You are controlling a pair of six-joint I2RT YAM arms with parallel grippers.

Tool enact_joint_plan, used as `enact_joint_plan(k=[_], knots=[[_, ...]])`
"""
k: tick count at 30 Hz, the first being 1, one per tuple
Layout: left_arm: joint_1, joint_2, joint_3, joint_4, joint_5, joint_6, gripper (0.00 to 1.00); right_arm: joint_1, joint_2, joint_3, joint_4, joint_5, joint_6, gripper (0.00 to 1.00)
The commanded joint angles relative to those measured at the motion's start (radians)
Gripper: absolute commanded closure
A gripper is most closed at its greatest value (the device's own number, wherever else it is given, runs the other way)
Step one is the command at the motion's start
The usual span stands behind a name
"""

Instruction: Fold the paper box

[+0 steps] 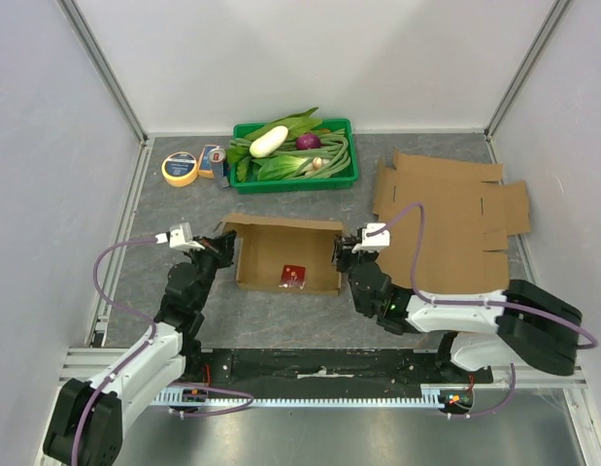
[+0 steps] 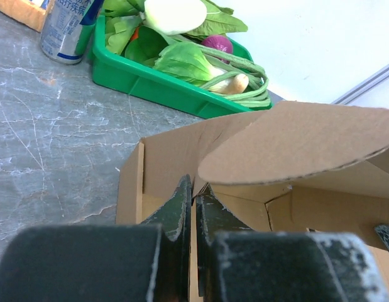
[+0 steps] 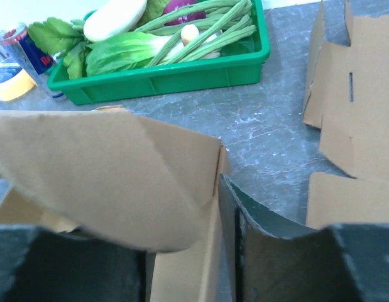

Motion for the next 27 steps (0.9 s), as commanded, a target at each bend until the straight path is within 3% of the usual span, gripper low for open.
enact_joint_plan(k=[1,3,4,6,8,12,15,16,17,18,19,20,21,22,24,27], knots=[[-0.002,0.000,-0.029,-0.108,-0.031,-0.034,0.98,0.004,-0.162,0.052,-0.510,-0.078,0.214,0.34],[-0.002,-0.003,-0.020,-0.111,-0.018,-0.028,0.98,0.009,-0.277,0.060,-0.789,-0.212,0.319,0.24],[-0.002,-0.004,-0.018,-0.112,-0.015,-0.025,0.98,0.014,-0.327,0.048,-0.868,-0.272,0.340,0.17],[-0.004,-0.007,-0.015,-0.114,-0.011,-0.018,0.98,0.015,-0.496,0.022,-1.033,-0.401,0.364,0.12],[-0.004,-0.010,-0.014,-0.118,-0.014,-0.014,0.98,0.018,-0.684,0.018,-1.109,-0.578,0.368,0.11],[-0.005,-0.033,-0.010,-0.137,-0.020,-0.015,0.98,0.018,-0.872,0.165,-1.316,-0.647,0.334,0.02],[-0.005,-0.032,0.014,-0.155,-0.009,-0.009,0.98,0.015,-0.698,0.413,-1.338,-0.673,0.260,0.02],[-0.005,-0.029,0.019,-0.160,-0.011,-0.009,0.98,0.015,-0.616,0.595,-1.358,-0.689,0.233,0.02],[-0.005,-0.026,0.020,-0.161,-0.014,-0.011,0.98,-0.006,-0.429,0.700,-1.390,-0.730,0.226,0.02],[-0.005,-0.023,0.028,-0.164,-0.014,-0.011,0.98,-0.035,-0.343,0.886,-1.436,-0.783,0.229,0.02],[-0.005,-0.023,0.034,-0.170,-0.012,-0.011,0.98,-0.078,-0.264,0.953,-1.430,-0.857,0.243,0.02],[-0.007,-0.021,0.039,-0.178,-0.009,-0.012,0.98,-0.180,-0.143,0.997,-1.400,-0.973,0.339,0.02],[-0.007,-0.024,0.046,-0.196,-0.009,-0.015,0.97,-0.227,-0.095,1.011,-1.258,-1.182,0.422,0.03],[-0.007,-0.027,0.048,-0.203,-0.014,-0.018,0.96,-0.261,-0.048,1.002,-1.164,-1.269,0.509,0.07],[-0.007,-0.038,0.045,-0.207,-0.024,-0.031,0.96,-0.285,0.083,0.988,-0.954,-1.348,0.739,0.17],[-0.007,-0.052,0.039,-0.212,-0.029,-0.046,0.95,-0.287,0.183,0.924,-0.739,-1.324,0.897,0.21]])
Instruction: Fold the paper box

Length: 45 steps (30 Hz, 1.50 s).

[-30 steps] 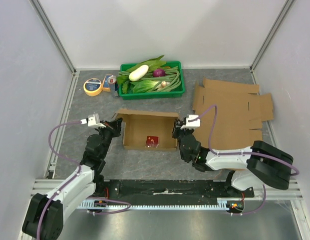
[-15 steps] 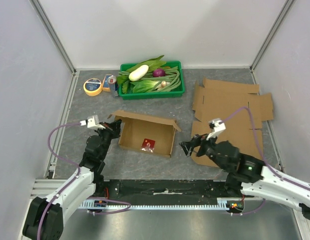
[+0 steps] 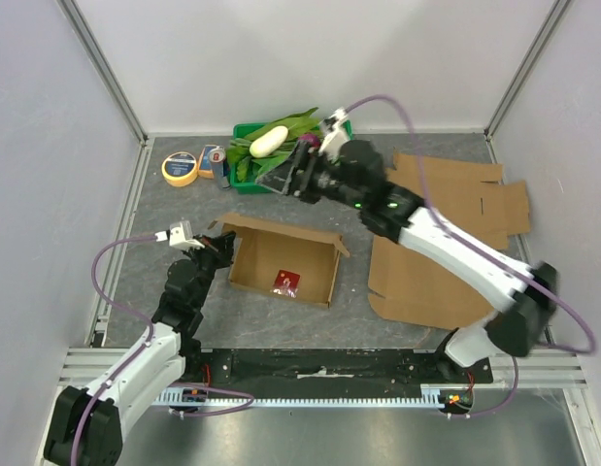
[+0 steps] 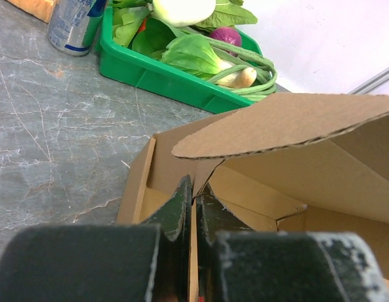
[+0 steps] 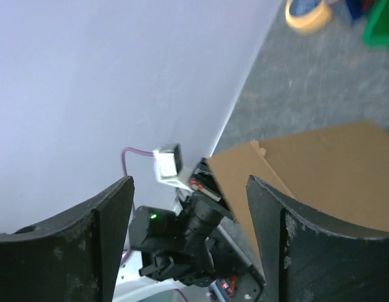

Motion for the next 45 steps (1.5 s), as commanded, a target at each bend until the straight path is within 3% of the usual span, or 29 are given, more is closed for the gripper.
enact_joint_plan(k=[1,7,10,11,12,13,14,16,17,20,22,24,26,29,30,32,36,40,45], knots=[[-0.007,-0.011,0.006,-0.094,-0.024,-0.045,0.94,-0.004,0.142,-0.096,0.302,-0.184,0.333,0.24],[-0.007,-0.065,0.004,-0.146,-0.019,-0.062,0.88,-0.004,0.246,-0.183,0.414,-0.155,0.397,0.26],[-0.007,-0.108,0.013,-0.220,-0.002,-0.102,0.65,0.000,0.257,-0.268,0.511,-0.149,0.447,0.26],[-0.007,-0.155,0.029,-0.349,0.002,-0.120,0.52,0.005,0.260,-0.281,0.529,-0.146,0.453,0.26],[-0.007,-0.194,0.079,-0.451,0.015,-0.151,0.46,0.006,0.260,-0.307,0.535,-0.143,0.450,0.26],[-0.007,-0.218,0.108,-0.551,0.012,-0.177,0.27,0.008,0.260,-0.320,0.541,-0.138,0.448,0.26],[-0.007,-0.281,0.174,-0.749,-0.004,-0.223,0.25,0.009,0.262,-0.329,0.554,-0.134,0.444,0.26],[-0.007,-0.346,0.228,-0.891,0.005,-0.252,0.21,0.013,0.278,-0.360,0.580,-0.144,0.444,0.26],[-0.007,-0.432,0.280,-1.011,0.033,-0.245,0.21,0.011,0.284,-0.367,0.601,-0.158,0.442,0.26],[-0.014,-0.624,0.355,-1.125,0.125,-0.225,0.21,0.017,0.308,-0.392,0.637,-0.184,0.444,0.26],[-0.024,-0.692,0.377,-1.104,0.226,-0.199,0.36,0.025,0.321,-0.412,0.647,-0.193,0.430,0.26],[-0.024,-0.706,0.464,-1.117,0.259,-0.177,0.38,0.031,0.335,-0.426,0.628,-0.197,0.404,0.26],[-0.024,-0.612,0.593,-1.122,0.280,-0.084,0.39,0.034,0.346,-0.447,0.643,-0.206,0.393,0.26],[-0.024,-0.343,0.724,-1.105,0.358,0.014,0.40,0.048,0.346,-0.464,0.595,-0.217,0.307,0.27],[-0.024,-0.202,0.739,-1.054,0.392,0.025,0.45,0.054,0.338,-0.466,0.582,-0.216,0.236,0.27],[-0.024,-0.096,0.709,-0.934,0.508,0.038,0.54,0.055,0.335,-0.481,0.566,-0.241,0.172,0.27],[-0.024,0.117,0.558,-0.682,0.550,-0.025,0.67,0.034,0.234,-0.564,0.612,-0.316,0.019,0.30],[-0.024,0.240,0.390,-0.535,0.510,-0.053,0.72,0.032,0.082,-0.620,0.397,-0.261,-0.198,0.32],[-0.024,0.222,0.281,-0.450,0.489,-0.076,0.72,0.003,-0.108,-0.763,0.301,-0.215,-0.250,0.35]])
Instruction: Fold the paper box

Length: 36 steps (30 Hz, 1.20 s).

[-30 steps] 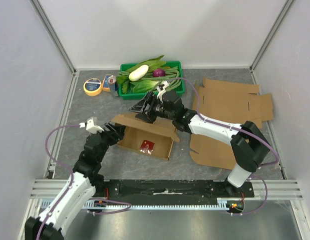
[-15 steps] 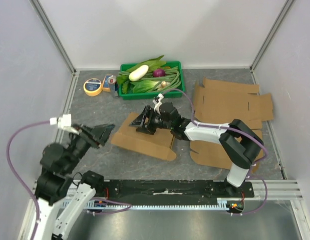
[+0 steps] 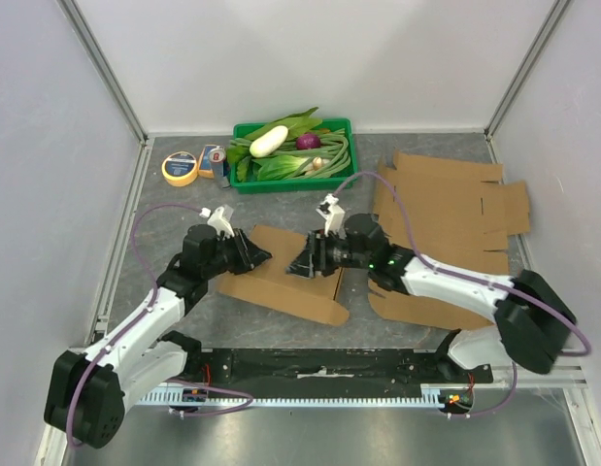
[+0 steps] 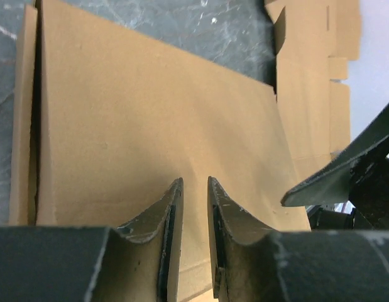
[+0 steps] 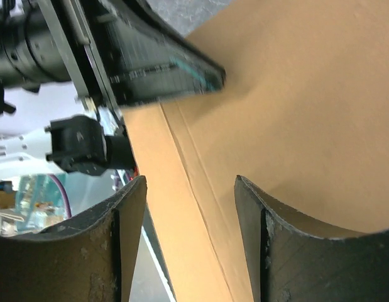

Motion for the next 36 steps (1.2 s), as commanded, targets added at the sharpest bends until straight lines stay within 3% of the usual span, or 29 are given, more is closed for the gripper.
enact_joint_plan(k=[1,8,12,13,15,16,19,20,21,22,24,26,28,36], knots=[[-0.001,-0.029,-0.081,0.144,-0.005,-0.016,0.72,-0.023,-0.143,-0.099,-0.129,0.020,-0.129,0.37],[-0.001,-0.061,-0.129,0.150,0.020,-0.016,0.66,-0.021,-0.191,-0.187,-0.120,-0.026,-0.132,0.40],[0.000,-0.148,-0.014,-0.034,-0.009,0.042,0.45,-0.025,-0.218,-0.105,-0.279,0.041,-0.212,0.35],[0.002,-0.174,0.061,-0.163,-0.079,0.065,0.40,-0.028,-0.225,-0.070,-0.365,0.096,-0.232,0.32],[0.014,-0.185,0.162,-0.270,-0.150,0.076,0.29,-0.043,-0.255,-0.044,-0.458,0.133,-0.244,0.29],[0.025,-0.173,0.193,-0.356,-0.179,0.098,0.26,-0.051,-0.264,-0.026,-0.491,0.165,-0.244,0.21],[0.110,-0.112,0.267,-0.431,-0.128,0.157,0.18,-0.087,-0.292,-0.018,-0.589,0.193,-0.243,0.02],[0.147,-0.086,0.273,-0.435,-0.091,0.171,0.17,-0.095,-0.306,-0.022,-0.600,0.210,-0.238,0.02],[0.235,-0.063,0.276,-0.438,-0.043,0.181,0.16,-0.116,-0.312,-0.029,-0.620,0.213,-0.235,0.02],[0.280,-0.038,0.273,-0.436,0.080,0.193,0.17,-0.130,-0.321,-0.047,-0.622,0.207,-0.226,0.02],[0.363,0.026,0.241,-0.383,0.197,0.202,0.22,-0.153,-0.338,-0.068,-0.596,0.169,-0.192,0.02],[0.370,0.093,0.235,-0.346,0.320,0.228,0.27,-0.156,-0.331,-0.098,-0.557,0.141,-0.140,0.02],[0.370,0.124,0.233,-0.332,0.394,0.222,0.38,-0.155,-0.309,-0.114,-0.504,0.084,-0.103,0.02],[0.370,0.030,0.088,-0.306,0.357,0.049,0.34,-0.155,-0.252,-0.136,-0.392,0.038,-0.013,0.02]])
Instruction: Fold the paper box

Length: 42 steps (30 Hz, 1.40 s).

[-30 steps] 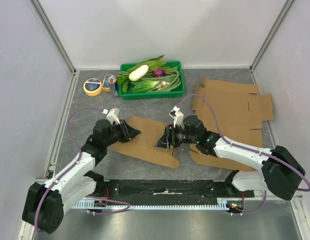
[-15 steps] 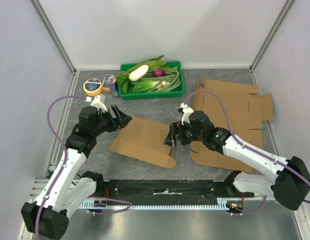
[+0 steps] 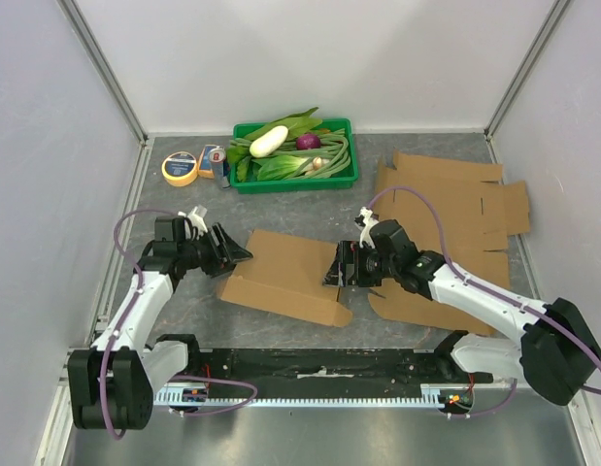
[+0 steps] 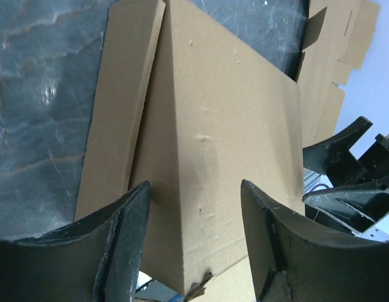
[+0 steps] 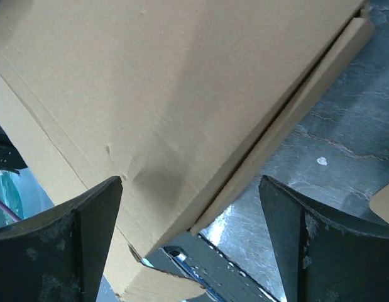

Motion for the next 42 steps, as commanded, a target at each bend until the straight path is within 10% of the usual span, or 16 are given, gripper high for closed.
enact_joint_plan(k=[1,15,23,31,42], knots=[[0.000,-0.088,-0.056,0.018,0.066,-0.114,0.34,0.001,0.010,-0.008,0.099,-0.039,0.061,0.02],[-0.060,-0.185,-0.132,0.031,0.056,-0.291,0.34,0.000,0.062,-0.120,0.344,-0.079,0.209,0.09],[-0.058,-0.220,0.087,-0.228,-0.270,-0.096,0.32,-0.002,-0.016,0.086,-0.151,0.155,-0.207,0.02],[-0.101,-0.154,-0.056,-0.026,-0.093,-0.114,0.32,-0.002,-0.028,0.078,-0.159,0.087,-0.250,0.02],[-0.221,-0.179,-0.259,0.046,-0.285,-0.260,0.60,-0.016,-0.019,-0.084,-0.017,0.092,-0.208,0.21]])
